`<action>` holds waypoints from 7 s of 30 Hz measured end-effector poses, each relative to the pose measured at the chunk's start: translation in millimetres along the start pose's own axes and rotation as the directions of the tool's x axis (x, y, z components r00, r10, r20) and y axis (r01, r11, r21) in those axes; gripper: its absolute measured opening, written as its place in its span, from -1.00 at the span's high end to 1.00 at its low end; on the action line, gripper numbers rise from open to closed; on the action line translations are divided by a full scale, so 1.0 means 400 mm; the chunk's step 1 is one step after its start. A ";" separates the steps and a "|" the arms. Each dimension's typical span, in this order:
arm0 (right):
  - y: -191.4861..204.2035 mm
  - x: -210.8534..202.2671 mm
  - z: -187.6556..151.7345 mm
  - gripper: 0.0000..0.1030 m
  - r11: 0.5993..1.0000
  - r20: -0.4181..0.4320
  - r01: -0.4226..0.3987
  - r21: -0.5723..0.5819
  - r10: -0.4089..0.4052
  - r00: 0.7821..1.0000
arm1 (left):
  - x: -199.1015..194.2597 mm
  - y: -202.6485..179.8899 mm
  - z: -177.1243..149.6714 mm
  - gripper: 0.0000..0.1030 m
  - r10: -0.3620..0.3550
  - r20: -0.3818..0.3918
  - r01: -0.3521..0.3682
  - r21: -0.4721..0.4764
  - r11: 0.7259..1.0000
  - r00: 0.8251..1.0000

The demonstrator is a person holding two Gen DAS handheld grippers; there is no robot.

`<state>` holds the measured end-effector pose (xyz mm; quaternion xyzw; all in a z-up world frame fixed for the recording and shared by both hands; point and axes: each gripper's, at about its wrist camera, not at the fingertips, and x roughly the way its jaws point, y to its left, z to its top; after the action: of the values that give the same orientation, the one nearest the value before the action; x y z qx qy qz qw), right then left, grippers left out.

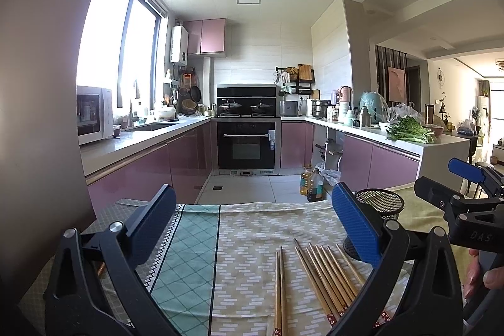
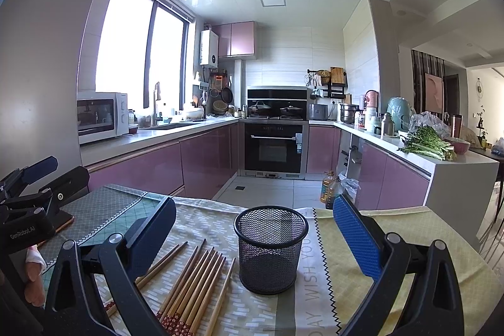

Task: Organize utensils

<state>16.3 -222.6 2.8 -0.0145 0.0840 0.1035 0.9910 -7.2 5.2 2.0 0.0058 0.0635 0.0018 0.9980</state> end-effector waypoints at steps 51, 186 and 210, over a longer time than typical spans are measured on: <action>-0.002 -0.005 0.008 -0.88 1.000 0.007 0.005 0.000 -0.005 1.000 | 0.001 -0.007 0.000 -0.89 0.001 0.004 -0.001 0.002 1.000 1.000; -0.032 0.150 -0.023 0.89 0.936 -0.412 -0.307 0.171 0.351 0.841 | 0.240 -0.003 -0.037 0.86 -0.394 -0.566 0.406 -0.112 0.907 0.724; -0.134 0.126 0.217 0.89 0.941 -0.185 -0.323 0.095 0.336 0.924 | 0.252 -0.107 0.274 0.86 -0.594 -0.253 0.565 -0.183 0.805 0.764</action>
<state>90.2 -261.0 80.3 0.0208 0.1870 0.2639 0.9460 107.0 -38.5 97.4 -0.0623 0.2114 -0.3026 0.9273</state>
